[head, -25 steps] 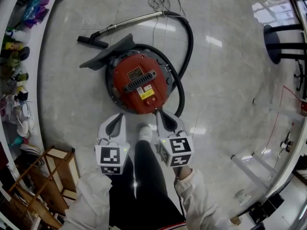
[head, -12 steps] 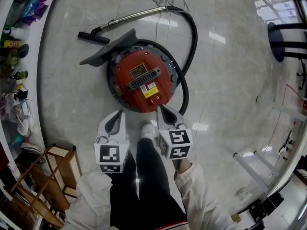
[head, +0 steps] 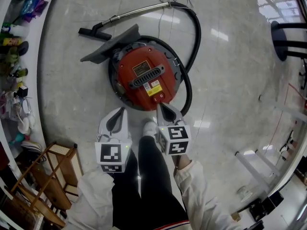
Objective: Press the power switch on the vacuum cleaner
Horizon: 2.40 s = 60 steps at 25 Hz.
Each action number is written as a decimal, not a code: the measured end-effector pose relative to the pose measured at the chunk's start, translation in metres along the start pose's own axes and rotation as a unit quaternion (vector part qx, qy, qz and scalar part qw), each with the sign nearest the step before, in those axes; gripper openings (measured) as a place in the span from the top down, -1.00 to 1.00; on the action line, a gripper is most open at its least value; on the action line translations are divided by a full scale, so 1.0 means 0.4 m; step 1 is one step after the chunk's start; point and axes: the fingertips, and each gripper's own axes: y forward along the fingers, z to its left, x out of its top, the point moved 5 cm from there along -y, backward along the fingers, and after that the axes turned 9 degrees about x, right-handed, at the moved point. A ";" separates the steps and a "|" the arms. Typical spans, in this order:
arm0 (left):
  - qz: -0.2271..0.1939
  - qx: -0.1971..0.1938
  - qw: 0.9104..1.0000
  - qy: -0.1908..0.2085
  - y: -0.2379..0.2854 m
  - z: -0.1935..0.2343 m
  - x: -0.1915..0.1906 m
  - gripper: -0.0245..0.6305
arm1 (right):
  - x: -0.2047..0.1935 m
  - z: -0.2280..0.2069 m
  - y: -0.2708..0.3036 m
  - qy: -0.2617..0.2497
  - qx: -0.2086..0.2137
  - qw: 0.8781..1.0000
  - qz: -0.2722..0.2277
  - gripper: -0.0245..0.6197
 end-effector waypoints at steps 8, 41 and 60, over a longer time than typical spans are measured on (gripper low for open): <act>-0.003 -0.002 1.000 -0.002 -0.008 0.002 0.007 0.93 | -0.016 -0.009 0.024 -0.003 -0.003 1.000 0.008 0.92; -0.001 -0.005 1.000 -0.001 -0.001 0.010 0.005 0.93 | -0.025 -0.013 0.058 -0.022 -0.002 1.000 0.018 0.92; 0.002 -0.007 1.000 -0.003 0.006 0.005 0.004 0.93 | -0.030 -0.006 0.060 -0.021 0.002 1.000 0.022 0.92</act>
